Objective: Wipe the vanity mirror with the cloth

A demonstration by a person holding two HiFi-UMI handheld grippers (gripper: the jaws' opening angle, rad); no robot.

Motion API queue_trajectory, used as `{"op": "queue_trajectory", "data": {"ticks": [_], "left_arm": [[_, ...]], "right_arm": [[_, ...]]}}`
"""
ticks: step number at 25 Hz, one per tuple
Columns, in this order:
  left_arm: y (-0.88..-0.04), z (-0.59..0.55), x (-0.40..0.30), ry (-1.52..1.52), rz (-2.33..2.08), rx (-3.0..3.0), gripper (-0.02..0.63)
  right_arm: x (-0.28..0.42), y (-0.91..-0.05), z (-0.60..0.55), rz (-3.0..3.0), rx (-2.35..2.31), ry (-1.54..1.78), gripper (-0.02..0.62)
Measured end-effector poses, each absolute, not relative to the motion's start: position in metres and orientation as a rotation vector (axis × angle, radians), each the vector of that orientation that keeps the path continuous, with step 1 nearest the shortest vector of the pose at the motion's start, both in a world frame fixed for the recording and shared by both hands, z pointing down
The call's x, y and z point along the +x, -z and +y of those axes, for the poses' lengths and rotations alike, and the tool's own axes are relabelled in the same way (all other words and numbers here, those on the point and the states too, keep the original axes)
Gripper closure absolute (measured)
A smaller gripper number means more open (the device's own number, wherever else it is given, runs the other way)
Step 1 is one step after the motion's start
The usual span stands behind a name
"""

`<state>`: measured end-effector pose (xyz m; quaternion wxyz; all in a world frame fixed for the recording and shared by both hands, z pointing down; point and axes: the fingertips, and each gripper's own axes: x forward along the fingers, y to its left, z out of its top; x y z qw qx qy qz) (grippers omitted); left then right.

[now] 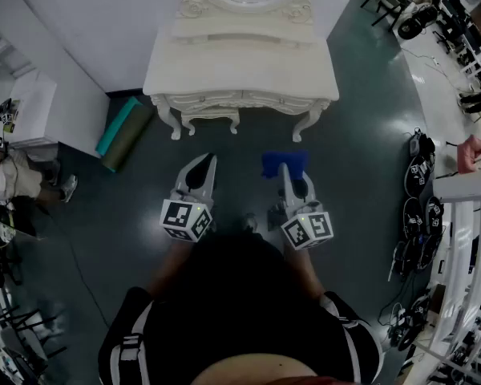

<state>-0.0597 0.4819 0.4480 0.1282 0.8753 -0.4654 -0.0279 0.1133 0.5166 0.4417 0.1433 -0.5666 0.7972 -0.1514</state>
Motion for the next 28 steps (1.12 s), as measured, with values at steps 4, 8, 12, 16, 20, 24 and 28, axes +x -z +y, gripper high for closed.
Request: {"op": "queue_trajectory", "data": {"ticks": [4,8,12,16,20,24,28], "left_arm": [[-0.448,0.482,-0.057,0.082,-1.357,2.545,0.597],[-0.447,0.481,-0.056,0.097,-1.362,2.53,0.597],[-0.447,0.48,-0.054,0.09,-1.378,2.526,0.597],[-0.45,0.48,-0.047,0.073,-1.387,2.528,0.597],[-0.452,0.478,-0.036,0.072,-1.405,2.519,0.597],[-0.448,0.476,-0.018,0.113,-1.429,2.52,0.597],[-0.451,0.476,-0.005,0.077,-1.507,2.508,0.597]], "right_arm": [[0.116,-0.44,0.516,2.3,-1.629,0.433,0.571],[0.118,-0.443,0.515,2.309,-1.625,0.433,0.571],[0.119,-0.442,0.515,2.317,-1.616,0.43,0.571],[0.128,-0.446,0.514,2.291,-1.606,0.446,0.569],[0.139,-0.448,0.51,2.302,-1.577,0.46,0.569],[0.154,-0.454,0.506,2.322,-1.544,0.483,0.569],[0.164,-0.46,0.503,2.356,-1.489,0.5,0.569]]}}
